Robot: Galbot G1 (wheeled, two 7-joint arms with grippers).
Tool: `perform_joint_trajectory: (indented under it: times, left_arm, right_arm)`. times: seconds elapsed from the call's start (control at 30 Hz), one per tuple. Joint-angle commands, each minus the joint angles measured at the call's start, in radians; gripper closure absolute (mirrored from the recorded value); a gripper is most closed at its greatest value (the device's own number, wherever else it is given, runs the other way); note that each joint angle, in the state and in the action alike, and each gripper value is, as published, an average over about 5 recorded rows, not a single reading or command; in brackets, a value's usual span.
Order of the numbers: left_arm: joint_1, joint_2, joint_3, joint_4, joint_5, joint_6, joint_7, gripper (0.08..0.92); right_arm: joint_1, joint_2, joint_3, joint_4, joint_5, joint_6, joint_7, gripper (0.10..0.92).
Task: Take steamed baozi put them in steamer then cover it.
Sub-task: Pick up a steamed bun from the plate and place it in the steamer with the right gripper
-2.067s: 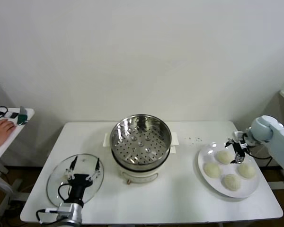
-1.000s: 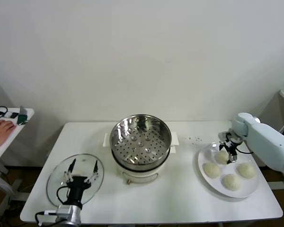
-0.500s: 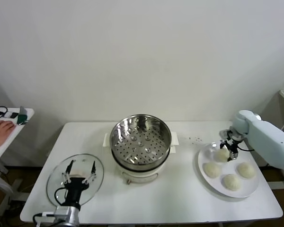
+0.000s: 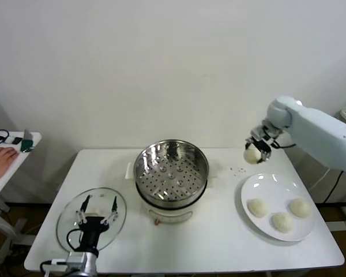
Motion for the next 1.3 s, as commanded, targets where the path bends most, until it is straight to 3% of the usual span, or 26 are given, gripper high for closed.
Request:
perform_joint_trajectory:
  times: [0.03,0.3,0.57,0.97,1.3]
  left_arm:
    - [0.002,0.001,-0.001,0.001,0.0,-0.001,0.0,0.177]
    - [0.008,0.007,0.001,0.005,-0.002,-0.003,0.0,0.177]
    - [0.014,0.014,0.0,0.0,-0.006,-0.004,-0.001,0.177]
    - [0.026,0.021,-0.01,-0.049,-0.061,0.024,-0.003,0.177]
    - [0.033,0.034,-0.017,-0.053,-0.064,0.021,-0.003,0.177]
  right_arm:
    - [0.235,0.198,-0.133,0.096,0.047,0.15,0.003,0.296]
    - [0.191,0.382,-0.142,0.072,0.054,0.222,0.008,0.296]
    - [0.046,0.5,-0.108,-0.037,-0.082,0.289,0.023,0.296]
    - [-0.111,0.609,-0.035,-0.226,-0.327,0.41,0.078,0.289]
    - [-0.154,0.618,-0.014,-0.255,-0.432,0.436,0.095,0.287]
